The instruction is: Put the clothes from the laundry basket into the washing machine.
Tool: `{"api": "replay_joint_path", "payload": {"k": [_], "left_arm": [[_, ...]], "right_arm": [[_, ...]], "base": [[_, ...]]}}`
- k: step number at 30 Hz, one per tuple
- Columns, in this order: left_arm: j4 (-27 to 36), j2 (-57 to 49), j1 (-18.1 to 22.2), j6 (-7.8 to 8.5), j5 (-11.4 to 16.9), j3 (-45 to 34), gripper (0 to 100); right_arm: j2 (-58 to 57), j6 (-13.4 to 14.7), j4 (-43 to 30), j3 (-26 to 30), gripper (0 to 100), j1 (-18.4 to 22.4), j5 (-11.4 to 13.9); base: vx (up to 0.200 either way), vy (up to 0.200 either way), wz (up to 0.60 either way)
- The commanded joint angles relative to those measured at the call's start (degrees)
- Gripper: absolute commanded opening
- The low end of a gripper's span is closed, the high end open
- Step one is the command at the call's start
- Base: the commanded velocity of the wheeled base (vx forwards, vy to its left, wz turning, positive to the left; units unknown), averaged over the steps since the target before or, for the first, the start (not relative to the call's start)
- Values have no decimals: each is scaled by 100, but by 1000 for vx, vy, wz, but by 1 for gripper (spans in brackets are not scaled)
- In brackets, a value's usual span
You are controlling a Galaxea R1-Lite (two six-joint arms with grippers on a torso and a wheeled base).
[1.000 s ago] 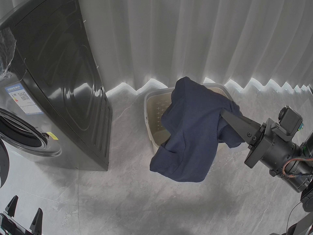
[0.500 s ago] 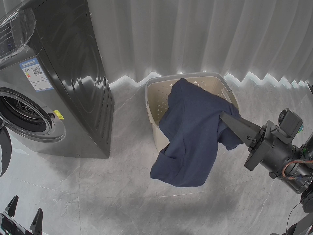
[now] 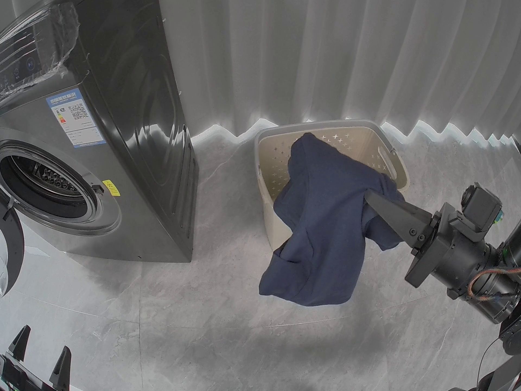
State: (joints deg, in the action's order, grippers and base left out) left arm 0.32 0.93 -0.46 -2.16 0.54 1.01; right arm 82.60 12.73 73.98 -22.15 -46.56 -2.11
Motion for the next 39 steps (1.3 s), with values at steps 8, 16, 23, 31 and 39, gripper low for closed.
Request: {"api": "replay_joint_path", "payload": {"k": [8,16,23,31,39], "left_arm": [[3,-93,2,-13,-1,-92,100],[3,-93,2,-13,-1,-92,100],[-5,-93,2,-13,-1,-92,100],[-5,-93,2,-13,-1,-92,100],[3,-93,2,-13,-1,-92,100]], "right_arm": [[19,2,2,0,0,-3,0],[54,2,72,9,0,-3,0],[54,11,81,0,0,-3,0],[54,11,81,9,0,6,0],[54,11,81,0,0,6,-9]], "base": [[0,200,0],[0,200,0],[0,200,0],[0,150,0],[-25,0,0]]}}
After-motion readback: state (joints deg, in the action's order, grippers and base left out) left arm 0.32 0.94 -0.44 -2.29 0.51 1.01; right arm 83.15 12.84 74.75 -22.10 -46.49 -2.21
